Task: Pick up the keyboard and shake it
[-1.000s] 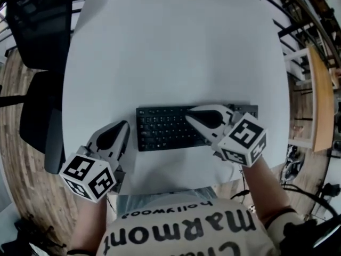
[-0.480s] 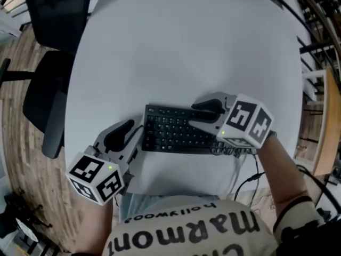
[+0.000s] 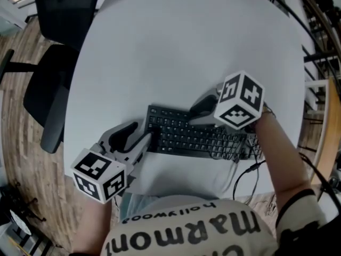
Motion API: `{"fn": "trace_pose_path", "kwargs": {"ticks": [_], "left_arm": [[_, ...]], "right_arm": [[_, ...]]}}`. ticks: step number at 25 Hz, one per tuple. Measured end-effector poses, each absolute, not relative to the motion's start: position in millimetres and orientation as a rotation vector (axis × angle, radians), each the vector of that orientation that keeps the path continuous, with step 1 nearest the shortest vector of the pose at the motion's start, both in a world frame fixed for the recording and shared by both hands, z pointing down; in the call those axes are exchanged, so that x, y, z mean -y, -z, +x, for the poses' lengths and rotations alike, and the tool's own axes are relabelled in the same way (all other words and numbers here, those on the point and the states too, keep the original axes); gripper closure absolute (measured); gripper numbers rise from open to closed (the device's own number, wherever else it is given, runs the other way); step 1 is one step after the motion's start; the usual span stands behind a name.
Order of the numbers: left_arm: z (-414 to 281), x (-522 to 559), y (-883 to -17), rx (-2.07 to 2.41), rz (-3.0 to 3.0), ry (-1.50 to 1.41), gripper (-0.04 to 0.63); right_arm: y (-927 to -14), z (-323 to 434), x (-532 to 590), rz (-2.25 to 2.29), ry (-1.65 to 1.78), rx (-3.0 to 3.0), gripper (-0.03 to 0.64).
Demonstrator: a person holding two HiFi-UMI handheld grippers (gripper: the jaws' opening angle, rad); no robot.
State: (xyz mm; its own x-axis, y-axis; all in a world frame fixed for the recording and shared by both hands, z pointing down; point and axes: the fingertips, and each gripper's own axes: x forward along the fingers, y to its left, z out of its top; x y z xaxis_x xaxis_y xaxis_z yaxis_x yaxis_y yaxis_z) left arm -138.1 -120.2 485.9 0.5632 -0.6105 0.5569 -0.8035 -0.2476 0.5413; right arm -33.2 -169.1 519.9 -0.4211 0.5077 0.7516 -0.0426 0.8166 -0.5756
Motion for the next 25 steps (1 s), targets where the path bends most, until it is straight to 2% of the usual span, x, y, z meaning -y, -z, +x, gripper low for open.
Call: {"fn": "trace_pose_path", "kwargs": {"ticks": [9, 21, 25], "left_arm": [[-132.3, 113.5, -484.5, 1.096, 1.980, -0.317, 0.411], [-134.8, 115.7, -488.7, 1.093, 1.994, -0.342, 0.413], [-129.1, 118.2, -481.6, 1.061, 2.021, -0.305, 0.394]], "right_arm": [[-522.0, -35.0, 167.5, -0.459, -0.658, 1.797, 0.469], [-498.5, -35.9, 168.4, -0.305, -0.331, 1.872, 0.505], [-481.1, -35.7, 159.6, -0.262, -0.215, 1.921, 0.509]]}}
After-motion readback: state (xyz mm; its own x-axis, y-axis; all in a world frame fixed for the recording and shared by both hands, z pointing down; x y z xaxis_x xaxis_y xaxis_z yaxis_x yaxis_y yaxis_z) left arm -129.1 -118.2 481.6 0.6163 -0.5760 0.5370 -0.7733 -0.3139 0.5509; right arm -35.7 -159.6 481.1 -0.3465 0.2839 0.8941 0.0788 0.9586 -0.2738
